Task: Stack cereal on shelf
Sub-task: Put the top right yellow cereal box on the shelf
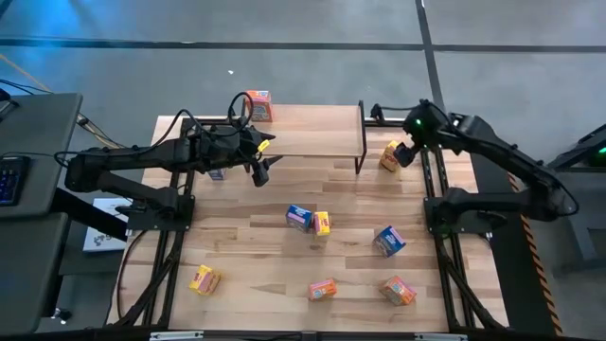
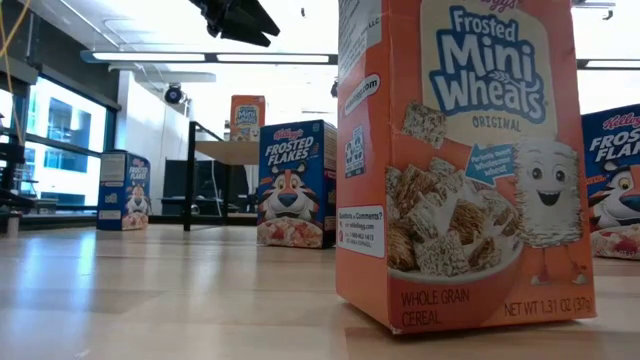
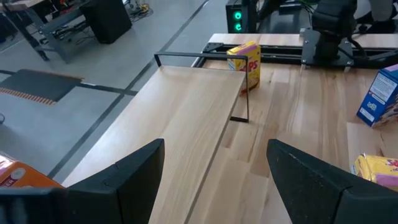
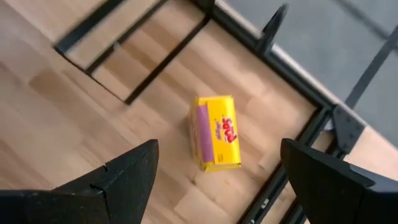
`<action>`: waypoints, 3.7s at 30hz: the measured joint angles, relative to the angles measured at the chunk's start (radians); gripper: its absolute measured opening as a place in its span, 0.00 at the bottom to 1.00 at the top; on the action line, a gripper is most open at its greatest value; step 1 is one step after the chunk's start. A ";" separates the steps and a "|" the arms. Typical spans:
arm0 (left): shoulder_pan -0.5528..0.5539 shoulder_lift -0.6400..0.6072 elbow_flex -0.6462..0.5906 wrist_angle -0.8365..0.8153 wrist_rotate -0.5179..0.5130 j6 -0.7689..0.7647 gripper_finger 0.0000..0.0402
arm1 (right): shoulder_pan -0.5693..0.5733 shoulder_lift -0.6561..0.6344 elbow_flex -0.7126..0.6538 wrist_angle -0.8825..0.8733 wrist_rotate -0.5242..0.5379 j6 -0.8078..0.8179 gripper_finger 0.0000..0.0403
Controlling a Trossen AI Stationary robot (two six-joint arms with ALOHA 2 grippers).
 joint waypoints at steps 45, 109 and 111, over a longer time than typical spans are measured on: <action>0.000 0.000 0.000 -0.001 0.001 -0.001 0.68 | -0.134 0.425 0.000 -0.023 -0.042 -0.156 0.78; -0.001 0.000 0.006 0.005 0.001 0.026 0.68 | -0.054 0.424 0.598 -0.254 0.172 -0.169 0.35; -0.001 0.000 0.006 0.005 0.001 0.026 0.68 | -0.054 0.424 0.639 -0.224 0.189 -0.196 0.35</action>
